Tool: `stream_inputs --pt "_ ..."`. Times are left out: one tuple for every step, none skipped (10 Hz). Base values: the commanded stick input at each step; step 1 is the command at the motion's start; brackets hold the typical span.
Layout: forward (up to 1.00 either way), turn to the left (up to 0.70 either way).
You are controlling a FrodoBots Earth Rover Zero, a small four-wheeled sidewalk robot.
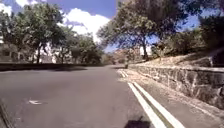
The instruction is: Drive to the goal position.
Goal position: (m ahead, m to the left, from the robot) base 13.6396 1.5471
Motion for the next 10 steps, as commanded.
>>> stream_inputs --pt "0.50 0.00" --pt "0.50 0.00" --pt "0.50 0.00" --pt "0.50 0.00" --pt "0.50 0.00" --pt "0.50 0.00" --pt "0.50 0.00" --pt "0.50 0.00" --pt "0.50 0.00" --pt "0.50 0.00"
